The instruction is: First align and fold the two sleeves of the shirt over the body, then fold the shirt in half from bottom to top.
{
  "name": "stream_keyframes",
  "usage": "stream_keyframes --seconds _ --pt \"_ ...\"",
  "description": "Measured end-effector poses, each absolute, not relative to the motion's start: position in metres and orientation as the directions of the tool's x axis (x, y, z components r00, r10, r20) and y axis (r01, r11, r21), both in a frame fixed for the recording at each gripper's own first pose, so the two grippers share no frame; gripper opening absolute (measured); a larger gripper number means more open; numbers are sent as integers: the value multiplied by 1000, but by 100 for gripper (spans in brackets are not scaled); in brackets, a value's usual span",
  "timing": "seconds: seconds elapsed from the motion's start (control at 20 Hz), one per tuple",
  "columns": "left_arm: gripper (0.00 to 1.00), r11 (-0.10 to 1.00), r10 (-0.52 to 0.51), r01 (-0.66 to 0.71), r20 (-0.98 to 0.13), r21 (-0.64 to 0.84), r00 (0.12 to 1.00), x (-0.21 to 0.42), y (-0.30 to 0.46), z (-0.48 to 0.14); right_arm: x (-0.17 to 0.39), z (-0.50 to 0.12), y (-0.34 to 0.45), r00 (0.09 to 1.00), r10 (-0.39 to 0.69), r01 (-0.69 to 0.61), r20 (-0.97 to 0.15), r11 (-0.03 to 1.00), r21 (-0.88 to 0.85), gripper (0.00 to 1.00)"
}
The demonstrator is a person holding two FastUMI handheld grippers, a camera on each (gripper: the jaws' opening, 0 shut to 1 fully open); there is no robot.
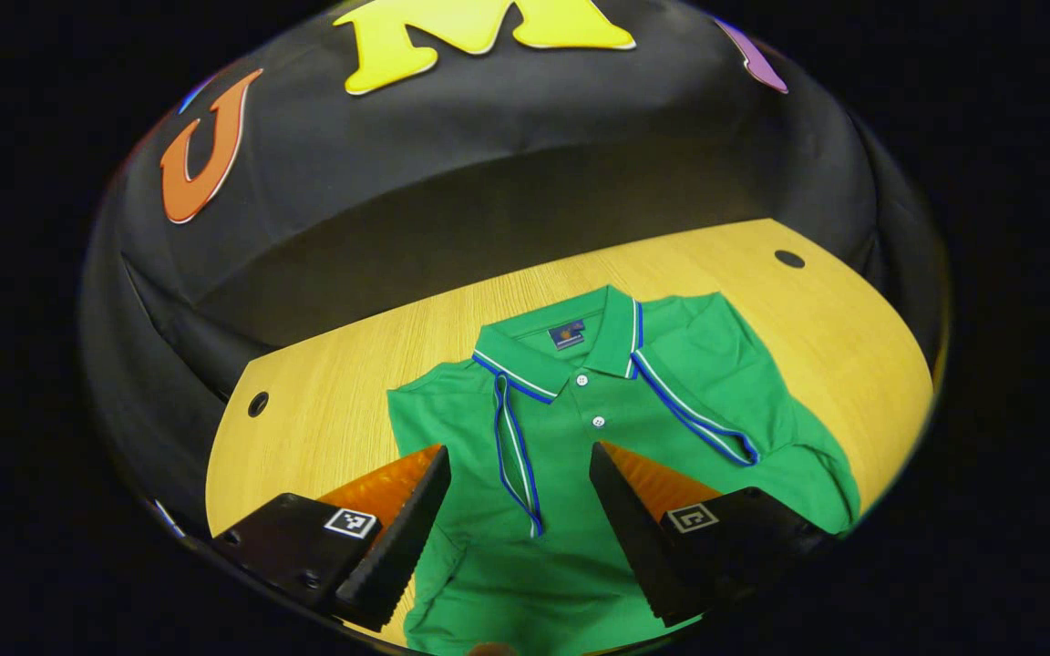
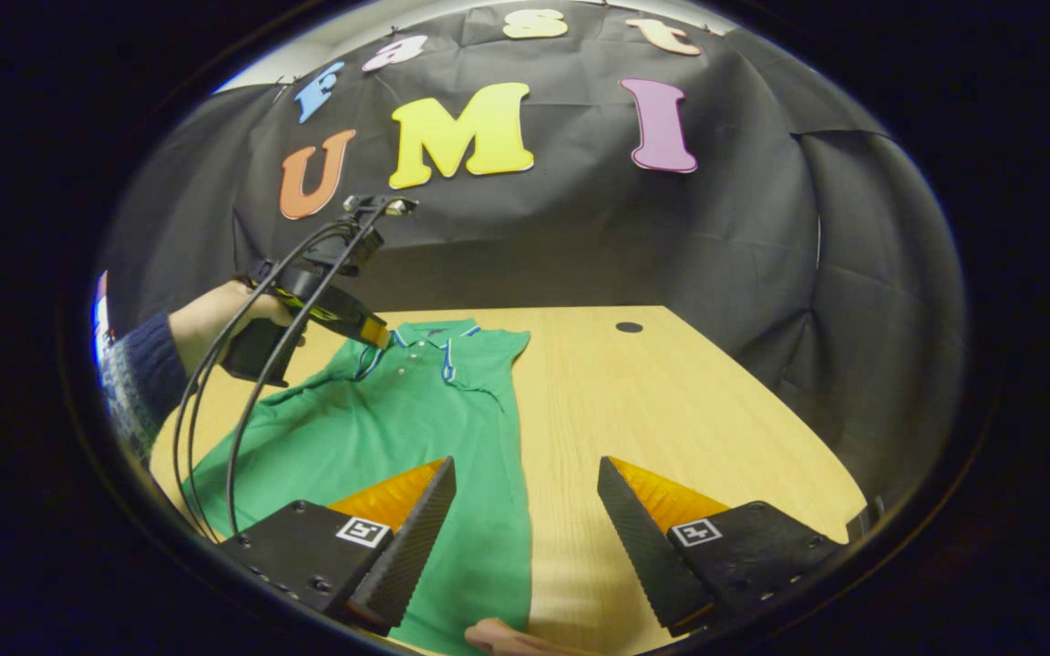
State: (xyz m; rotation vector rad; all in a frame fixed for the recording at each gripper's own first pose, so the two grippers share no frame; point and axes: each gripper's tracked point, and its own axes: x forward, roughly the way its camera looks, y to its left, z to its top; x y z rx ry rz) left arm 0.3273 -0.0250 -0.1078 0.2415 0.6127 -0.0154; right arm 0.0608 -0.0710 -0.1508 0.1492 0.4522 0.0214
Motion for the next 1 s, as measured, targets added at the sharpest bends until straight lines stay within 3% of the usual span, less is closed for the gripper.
stream_keyframes --seconds 0.3,0.5,0.85,1.0 --pt "99 970 113 -13 -404 242 908 261 -6 -49 48 -125 -69 919 18 39 -393 990 138 96" --pt "99 982 94 -39 -297 187 950 203 -4 -21 26 -95 -55 936 22 25 -352 992 127 96" --pt "99 994 56 -33 -225 102 973 90 20 -23 -15 -55 -47 960 14 24 -280 991 134 92" --pt "99 998 60 -51 -207 46 977 52 43 -35 -29 -52 -49 960 -1 28 -281 995 92 96"
